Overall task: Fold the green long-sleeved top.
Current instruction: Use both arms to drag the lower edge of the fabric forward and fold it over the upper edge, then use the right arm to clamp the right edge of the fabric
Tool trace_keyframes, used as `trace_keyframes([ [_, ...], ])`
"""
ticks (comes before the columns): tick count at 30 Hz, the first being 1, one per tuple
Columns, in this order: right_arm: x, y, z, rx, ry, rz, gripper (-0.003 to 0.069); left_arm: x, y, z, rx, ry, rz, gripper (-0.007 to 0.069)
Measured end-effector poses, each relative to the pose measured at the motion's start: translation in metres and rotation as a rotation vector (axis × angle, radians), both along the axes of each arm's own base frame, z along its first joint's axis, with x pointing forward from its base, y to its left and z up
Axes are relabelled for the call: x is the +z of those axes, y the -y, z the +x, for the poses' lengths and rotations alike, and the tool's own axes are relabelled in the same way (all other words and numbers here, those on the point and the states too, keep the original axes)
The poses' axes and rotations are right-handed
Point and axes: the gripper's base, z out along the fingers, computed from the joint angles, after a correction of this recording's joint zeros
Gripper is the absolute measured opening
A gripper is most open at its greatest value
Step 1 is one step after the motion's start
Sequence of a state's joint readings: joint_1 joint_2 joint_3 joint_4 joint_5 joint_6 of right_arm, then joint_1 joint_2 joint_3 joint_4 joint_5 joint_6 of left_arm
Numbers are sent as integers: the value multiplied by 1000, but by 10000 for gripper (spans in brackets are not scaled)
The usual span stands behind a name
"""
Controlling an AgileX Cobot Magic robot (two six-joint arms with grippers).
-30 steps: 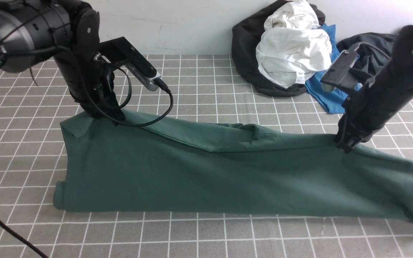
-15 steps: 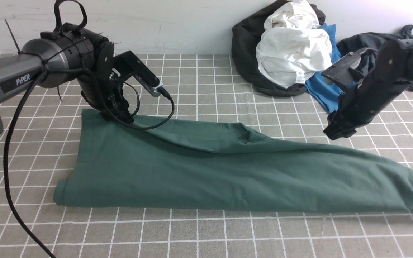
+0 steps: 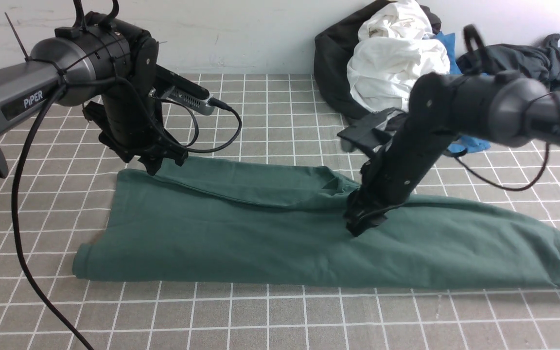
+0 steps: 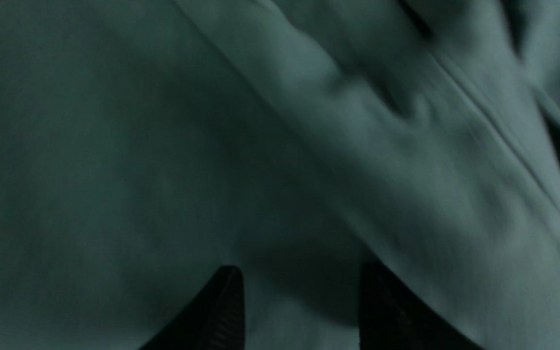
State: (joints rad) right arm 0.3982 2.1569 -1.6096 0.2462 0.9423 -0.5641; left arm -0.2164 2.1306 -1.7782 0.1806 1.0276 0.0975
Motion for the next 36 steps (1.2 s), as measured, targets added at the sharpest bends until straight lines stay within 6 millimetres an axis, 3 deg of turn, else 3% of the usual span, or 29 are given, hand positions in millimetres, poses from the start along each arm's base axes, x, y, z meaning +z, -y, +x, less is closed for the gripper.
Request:
trace_keyframes([
  [3, -5, -7, 10, -60, 110, 15, 289, -1, 2, -2, -19, -22, -15, 195],
  [7, 0, 0, 27, -231, 243, 65, 283, -1, 3, -3, -42, -34, -22, 89],
  [13, 9, 43, 55, -480, 346, 105, 283, -1, 3, -2, -50, -32, -23, 0],
  [14, 16, 61, 62, -557, 321, 86, 283, -2, 3, -2, -51, -33, -22, -8],
  [17, 29, 75, 65, -599, 276, 40, 283, -3, 3, -2, -51, -36, -21, -8],
  [19, 51, 90, 62, -601, 228, -30, 283, -3, 3, -4, -49, -57, -16, -8],
  [20, 67, 96, 55, -576, 212, -71, 283, -1, 2, -6, -50, -73, -14, -8],
  [21, 67, 97, 55, -573, 203, -79, 283, -1, 2, -7, -49, -77, -14, -8],
  [24, 109, 113, 27, -535, 139, -151, 283, 18, 4, -21, -49, -135, -51, -8],
  [28, 134, 130, -12, -552, 121, -123, 283, 38, 7, -44, -83, -148, -134, -8],
  [30, 138, 135, -26, -561, 126, -110, 283, 41, 7, -53, -91, -157, -161, -8],
  [32, 139, 148, -56, -595, 144, -89, 283, 39, 8, -70, -109, -170, -204, -8],
  [36, 120, 180, -93, -730, 151, -72, 283, 20, 8, -83, -104, -173, -238, -8],
])
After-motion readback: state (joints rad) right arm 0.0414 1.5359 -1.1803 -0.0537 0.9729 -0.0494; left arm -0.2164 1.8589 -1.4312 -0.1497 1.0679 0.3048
